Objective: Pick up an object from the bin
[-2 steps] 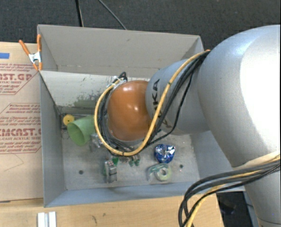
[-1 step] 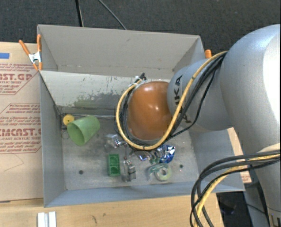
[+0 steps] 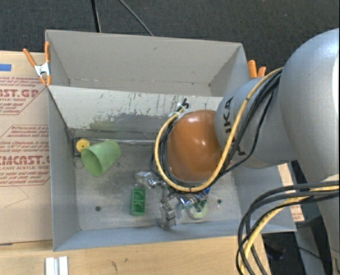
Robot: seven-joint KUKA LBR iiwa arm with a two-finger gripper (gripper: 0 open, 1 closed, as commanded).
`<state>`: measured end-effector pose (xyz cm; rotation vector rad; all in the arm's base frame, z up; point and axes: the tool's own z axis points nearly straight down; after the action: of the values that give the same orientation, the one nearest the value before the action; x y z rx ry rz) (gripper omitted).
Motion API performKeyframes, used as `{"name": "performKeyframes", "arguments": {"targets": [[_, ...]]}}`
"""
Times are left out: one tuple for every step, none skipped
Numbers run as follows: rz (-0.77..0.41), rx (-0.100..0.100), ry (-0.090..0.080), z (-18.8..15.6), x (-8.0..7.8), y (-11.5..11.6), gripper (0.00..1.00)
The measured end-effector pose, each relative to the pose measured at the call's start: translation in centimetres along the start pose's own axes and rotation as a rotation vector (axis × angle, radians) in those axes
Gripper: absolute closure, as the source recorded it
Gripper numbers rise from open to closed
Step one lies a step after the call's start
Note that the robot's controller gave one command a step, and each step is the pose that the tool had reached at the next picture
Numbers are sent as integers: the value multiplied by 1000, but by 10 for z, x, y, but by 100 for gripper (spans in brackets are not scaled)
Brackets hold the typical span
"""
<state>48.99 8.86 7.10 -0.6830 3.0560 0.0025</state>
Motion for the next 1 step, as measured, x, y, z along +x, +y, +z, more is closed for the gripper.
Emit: {"name": "performKeyframes", "arguments": {"targets": [[95, -1, -1, 0, -22, 50, 0]]}}
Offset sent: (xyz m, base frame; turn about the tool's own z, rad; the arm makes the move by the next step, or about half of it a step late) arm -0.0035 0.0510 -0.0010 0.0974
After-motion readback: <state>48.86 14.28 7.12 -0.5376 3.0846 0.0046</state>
